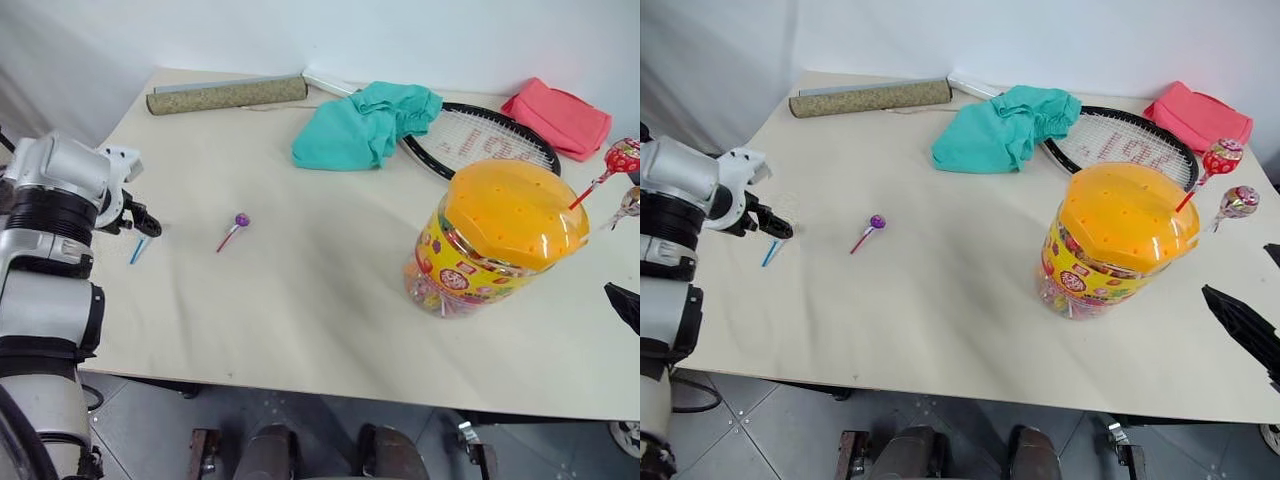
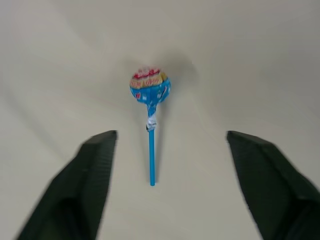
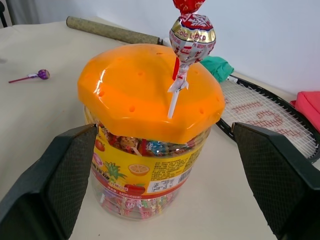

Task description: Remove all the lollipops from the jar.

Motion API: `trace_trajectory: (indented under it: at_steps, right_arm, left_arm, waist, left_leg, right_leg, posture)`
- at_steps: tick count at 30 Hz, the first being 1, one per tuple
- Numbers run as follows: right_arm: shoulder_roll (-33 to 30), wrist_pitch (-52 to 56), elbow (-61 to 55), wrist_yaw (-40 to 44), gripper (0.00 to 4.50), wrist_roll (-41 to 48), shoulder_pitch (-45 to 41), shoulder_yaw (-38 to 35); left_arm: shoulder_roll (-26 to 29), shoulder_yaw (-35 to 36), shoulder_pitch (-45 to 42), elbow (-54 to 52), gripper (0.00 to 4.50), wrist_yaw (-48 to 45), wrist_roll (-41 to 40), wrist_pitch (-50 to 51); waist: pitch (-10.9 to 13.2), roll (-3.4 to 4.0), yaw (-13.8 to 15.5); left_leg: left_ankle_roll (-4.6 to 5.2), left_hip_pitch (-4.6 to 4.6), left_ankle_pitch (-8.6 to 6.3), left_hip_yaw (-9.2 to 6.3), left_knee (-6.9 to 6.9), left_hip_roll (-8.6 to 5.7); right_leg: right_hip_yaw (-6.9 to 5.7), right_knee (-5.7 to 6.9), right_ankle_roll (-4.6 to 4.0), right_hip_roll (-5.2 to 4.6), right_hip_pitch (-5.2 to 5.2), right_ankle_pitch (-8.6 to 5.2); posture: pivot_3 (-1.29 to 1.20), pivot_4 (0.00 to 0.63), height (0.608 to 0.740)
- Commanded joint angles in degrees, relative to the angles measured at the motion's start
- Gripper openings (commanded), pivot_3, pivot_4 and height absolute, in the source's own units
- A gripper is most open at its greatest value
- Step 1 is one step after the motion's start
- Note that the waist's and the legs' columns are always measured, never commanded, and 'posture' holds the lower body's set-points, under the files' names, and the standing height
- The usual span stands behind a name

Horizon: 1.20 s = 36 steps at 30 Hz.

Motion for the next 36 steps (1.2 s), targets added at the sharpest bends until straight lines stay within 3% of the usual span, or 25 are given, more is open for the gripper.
trace_trajectory:
  at_steps: [1, 7, 9, 12, 16, 20, 27, 36]
  right_arm:
    - [-0.2, 0.5, 0.5, 0.7, 4.5, -0.4, -0.3, -2.4]
    - [-0.2, 2.5, -1.1, -1.4, 4.5, 0.1, -0.8, -2.6]
    - [-0.2, 3.7, -2.8, -4.2, 4.5, 1.6, -1.3, -2.5]
    - [-0.5, 5.2, -4.1, -7.2, 4.5, 2.7, -1.5, -2.8]
    - [-0.8, 6.5, -6.3, -12.5, 4.5, 4.7, -2.6, -3.6]
    - [-2.4, 8.5, -7.8, -17.1, 4.5, 6.8, -3.5, -3.4]
    - [-4.9, 9.3, -5.5, -20.8, 4.5, 5.3, -9.9, 1.8]
    - [-7.8, 11.9, -2.9, -17.9, 4.5, 4.7, -13.7, 5.1]
  left_arm:
    - [1.9, -0.1, -3.1, -3.9, 4.46, -1.8, -0.5, -1.3]
    - [-1.7, 9.1, -0.1, -11.1, 4.46, -7.5, -10.4, -20.7]
    - [-6.2, 16.7, 2.6, -14.0, 4.46, -9.1, -17.8, -29.3]
    - [-9.7, 21.5, 6.4, -17.9, 4.46, -12.8, -23.9, -36.1]
    - [-15.0, 26.6, 11.8, -21.3, 4.46, -28.3, -36.3, -46.2]
    - [-16.4, 25.5, 14.6, -20.5, 4.46, -38.2, -42.0, -51.1]
    - [-15.6, 18.5, 19.5, -22.3, 4.46, -38.6, -50.1, -55.2]
    - [-18.3, 19.4, 23.0, -26.4, 4.46, -37.0, -51.0, -53.6]
  waist:
    - [0.0, 0.0, 0.1]
    - [0.0, 0.0, 0.4]
    - [0.0, 0.01, 0.3]
    - [0.0, 0.01, 0.1]
    - [0.0, 0.03, -0.7]
    - [0.0, 0.03, -1.1]
    - [0.0, 0.05, -1.0]
    - [0.0, 0.05, -1.1]
  left_leg:
    - [0.0, 0.0, 0.0, 0.0, 0.0, 0.0]
    - [0.0, -0.02, 0.0, -0.09, 0.05, 0.01]
    - [0.0, 0.0, 0.0, -0.17, 0.06, 0.03]
    - [0.0, 0.0, 0.0, -0.26, 0.09, 0.04]
    - [0.0, 0.02, 0.0, -0.16, 0.05, 0.03]
    - [0.0, 0.03, 0.0, -0.13, 0.06, 0.02]
    - [0.01, 0.1, 0.0, -0.24, 0.11, 0.02]
    - [0.02, 0.06, 0.0, -0.24, 0.12, 0.0]
  right_leg:
    - [0.0, 0.0, 0.0, 0.0, 0.0, 0.0]
    - [0.01, 0.0, 0.0, 0.0, 0.0, 0.0]
    - [0.04, 0.02, 0.0, -0.02, 0.0, 0.0]
    - [0.02, 0.05, 0.0, -0.03, 0.0, 0.0]
    - [0.0, 0.08, 0.0, -0.02, -0.01, 0.0]
    - [-0.01, 0.07, 0.0, -0.02, 0.0, 0.0]
    - [0.1, 0.1, 0.0, -0.03, 0.05, 0.01]
    - [0.06, 0.07, 0.0, -0.03, 0.06, 0.01]
  posture:
    - [0.0, 0.15, 0.74]
    - [0.0, 0.15, 0.74]
    - [0.0, 0.15, 0.74]
    - [0.0, 0.15, 0.74]
    - [0.0, 0.15, 0.74]
    - [0.0, 0.15, 0.74]
    - [0.0, 0.15, 0.74]
    - [0.0, 0.15, 0.74]
